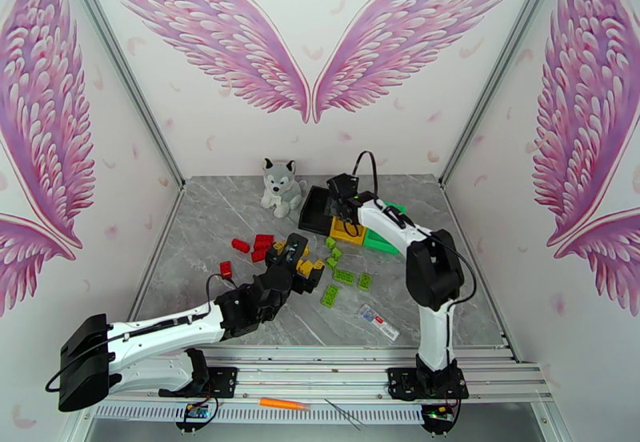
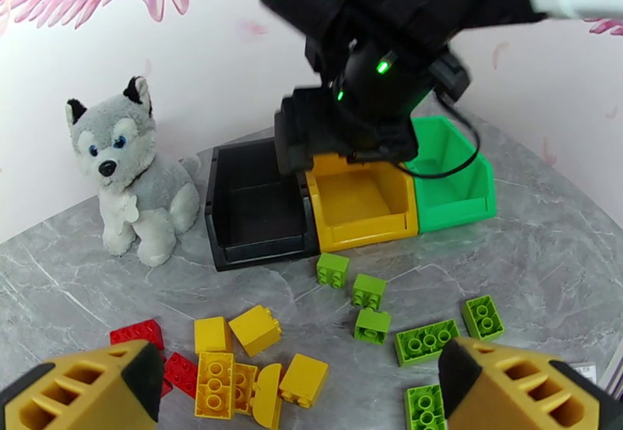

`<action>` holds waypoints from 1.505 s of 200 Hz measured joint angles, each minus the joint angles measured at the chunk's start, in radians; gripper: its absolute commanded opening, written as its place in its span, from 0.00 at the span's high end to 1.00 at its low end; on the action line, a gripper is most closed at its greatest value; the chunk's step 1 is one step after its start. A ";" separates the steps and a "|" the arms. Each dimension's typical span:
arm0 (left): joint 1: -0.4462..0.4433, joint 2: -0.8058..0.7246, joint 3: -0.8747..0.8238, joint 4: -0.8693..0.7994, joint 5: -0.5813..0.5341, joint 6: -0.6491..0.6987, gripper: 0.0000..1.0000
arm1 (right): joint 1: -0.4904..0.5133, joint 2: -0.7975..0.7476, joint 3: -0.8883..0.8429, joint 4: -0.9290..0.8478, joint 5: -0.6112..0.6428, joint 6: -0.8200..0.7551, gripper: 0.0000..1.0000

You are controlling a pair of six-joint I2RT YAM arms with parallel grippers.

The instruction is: Sort the legos into containers by color

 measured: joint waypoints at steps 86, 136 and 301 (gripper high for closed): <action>0.237 0.008 -0.078 0.006 0.239 -0.266 0.01 | 0.197 -0.521 -0.799 0.255 -0.099 0.035 0.37; 0.402 -0.028 -0.148 0.013 0.371 -0.413 0.01 | 0.395 -0.689 -0.985 0.293 -0.055 0.132 0.31; 0.406 -0.126 -0.151 -0.010 0.404 -0.478 0.01 | 0.549 -0.212 -0.761 0.332 0.127 0.206 0.31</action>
